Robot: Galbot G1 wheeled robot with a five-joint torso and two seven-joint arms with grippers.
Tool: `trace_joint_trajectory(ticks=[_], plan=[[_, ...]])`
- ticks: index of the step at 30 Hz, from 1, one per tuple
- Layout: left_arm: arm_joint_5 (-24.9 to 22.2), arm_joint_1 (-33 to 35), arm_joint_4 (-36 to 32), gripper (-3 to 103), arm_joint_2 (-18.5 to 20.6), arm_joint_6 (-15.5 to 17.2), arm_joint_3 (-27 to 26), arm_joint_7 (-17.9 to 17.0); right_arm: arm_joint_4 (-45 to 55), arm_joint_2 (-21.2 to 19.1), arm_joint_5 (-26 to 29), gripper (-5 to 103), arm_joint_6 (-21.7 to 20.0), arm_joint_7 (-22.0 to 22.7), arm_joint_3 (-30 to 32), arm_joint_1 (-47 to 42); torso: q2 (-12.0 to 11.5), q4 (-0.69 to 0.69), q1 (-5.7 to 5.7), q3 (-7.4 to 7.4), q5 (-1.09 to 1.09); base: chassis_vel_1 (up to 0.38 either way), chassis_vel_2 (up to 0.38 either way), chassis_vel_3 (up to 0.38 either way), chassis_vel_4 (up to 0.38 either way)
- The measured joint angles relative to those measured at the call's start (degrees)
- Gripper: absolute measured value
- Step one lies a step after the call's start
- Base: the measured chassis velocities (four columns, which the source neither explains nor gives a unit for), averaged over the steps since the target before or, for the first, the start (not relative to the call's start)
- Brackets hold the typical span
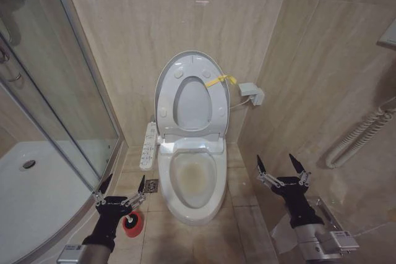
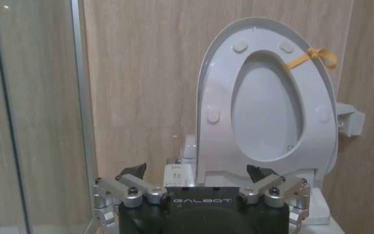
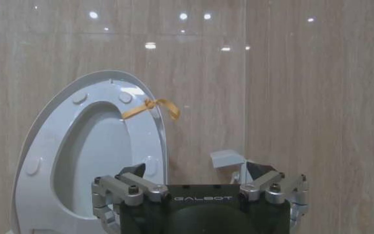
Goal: Open the toilet lid, clean the toilet bowl with a toilet brush, close the toilet lid, and flush.
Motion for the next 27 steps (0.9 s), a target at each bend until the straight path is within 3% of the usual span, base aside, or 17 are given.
trace_joint_trajectory(ticks=[7, 15, 27], plan=[[2.15, 4.2, -2.05, 100, -1.53, -5.77, 1.8, -2.18, 0.0, 0.0, 0.0, 100, 0.0, 0.0, 0.0, 0.0, 0.0, 0.0, 0.0, 0.0, 0.01, 0.0, 0.0, 0.0, 0.0], [3.83, 5.66, -2.4, 100, -1.79, -6.43, 1.06, -2.37, 0.0, 0.0, 0.0, 100, 0.0, 0.0, 0.0, 0.0, 0.0, 0.0, 0.0, 0.0, 0.0, 0.0, 0.0, 0.0, 0.0], [5.05, 5.68, -2.31, 100, -2.04, -6.77, -1.55, 0.46, 0.0, 0.0, 0.0, 100, 0.0, 0.0, 0.0, 0.0, 0.0, 0.01, 0.0, 0.0, 0.0, 0.0, 0.0, 0.0, 0.0]])
